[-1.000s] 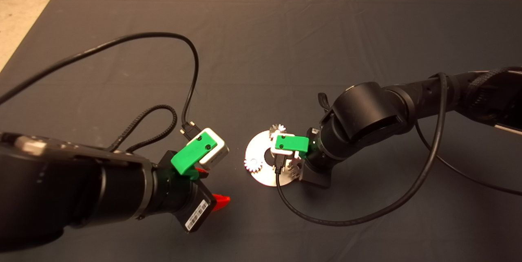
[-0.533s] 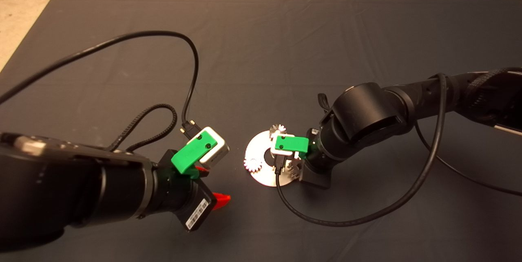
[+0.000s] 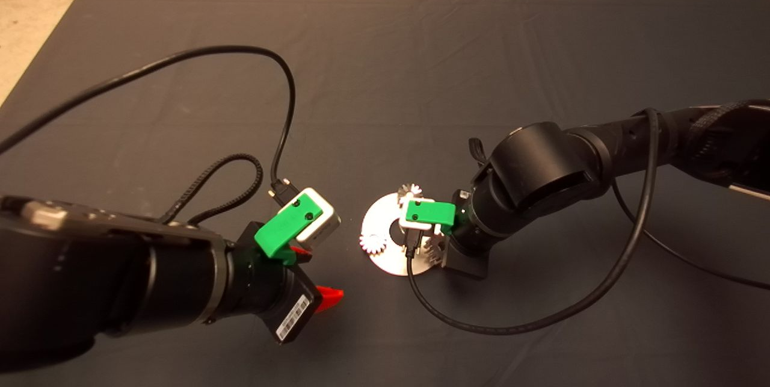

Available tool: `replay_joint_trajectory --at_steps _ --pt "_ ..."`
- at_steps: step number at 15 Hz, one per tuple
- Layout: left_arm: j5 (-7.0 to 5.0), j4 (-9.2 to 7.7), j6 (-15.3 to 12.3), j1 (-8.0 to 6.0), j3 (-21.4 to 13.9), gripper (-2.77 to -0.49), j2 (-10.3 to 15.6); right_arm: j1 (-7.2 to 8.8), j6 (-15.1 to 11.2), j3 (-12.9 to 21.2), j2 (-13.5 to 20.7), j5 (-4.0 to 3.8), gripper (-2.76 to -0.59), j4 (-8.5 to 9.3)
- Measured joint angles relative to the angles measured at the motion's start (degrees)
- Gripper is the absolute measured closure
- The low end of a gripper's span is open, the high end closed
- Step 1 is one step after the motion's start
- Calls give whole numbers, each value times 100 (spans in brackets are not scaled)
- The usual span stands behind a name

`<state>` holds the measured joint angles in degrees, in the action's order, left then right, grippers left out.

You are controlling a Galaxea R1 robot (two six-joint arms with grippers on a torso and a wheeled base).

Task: Install three planetary gears onto the carrier pins

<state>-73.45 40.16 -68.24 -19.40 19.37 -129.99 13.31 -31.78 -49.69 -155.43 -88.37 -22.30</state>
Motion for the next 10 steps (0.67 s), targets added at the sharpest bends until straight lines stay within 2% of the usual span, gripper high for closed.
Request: replay_joint_trajectory --at_steps 10 --pt "0 0 0 0 0 -146 0 8 0 0 5 4 -94 2"
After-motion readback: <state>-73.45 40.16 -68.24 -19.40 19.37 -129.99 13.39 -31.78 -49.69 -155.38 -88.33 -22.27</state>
